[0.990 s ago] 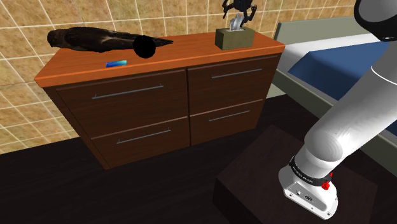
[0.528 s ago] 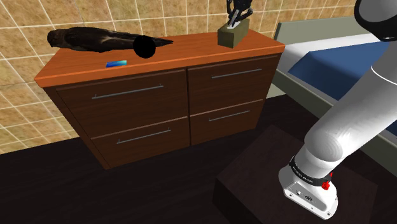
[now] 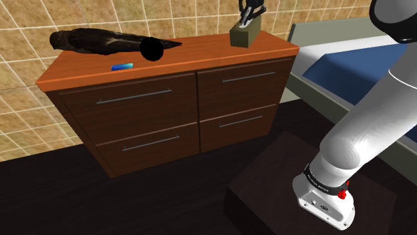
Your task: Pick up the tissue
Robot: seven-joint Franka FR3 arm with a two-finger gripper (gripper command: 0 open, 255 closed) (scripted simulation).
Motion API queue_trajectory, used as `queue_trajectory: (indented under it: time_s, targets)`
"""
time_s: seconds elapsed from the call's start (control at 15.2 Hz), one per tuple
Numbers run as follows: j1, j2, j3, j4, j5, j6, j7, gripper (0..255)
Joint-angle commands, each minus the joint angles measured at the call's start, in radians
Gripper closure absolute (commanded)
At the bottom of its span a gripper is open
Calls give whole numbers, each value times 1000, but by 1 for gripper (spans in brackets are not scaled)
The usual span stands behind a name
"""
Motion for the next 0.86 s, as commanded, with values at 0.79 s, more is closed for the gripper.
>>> queue_trajectory:
  time_s: [0.79]
  targets:
    - [-7, 70, -9, 251, 8, -182, 24, 255]
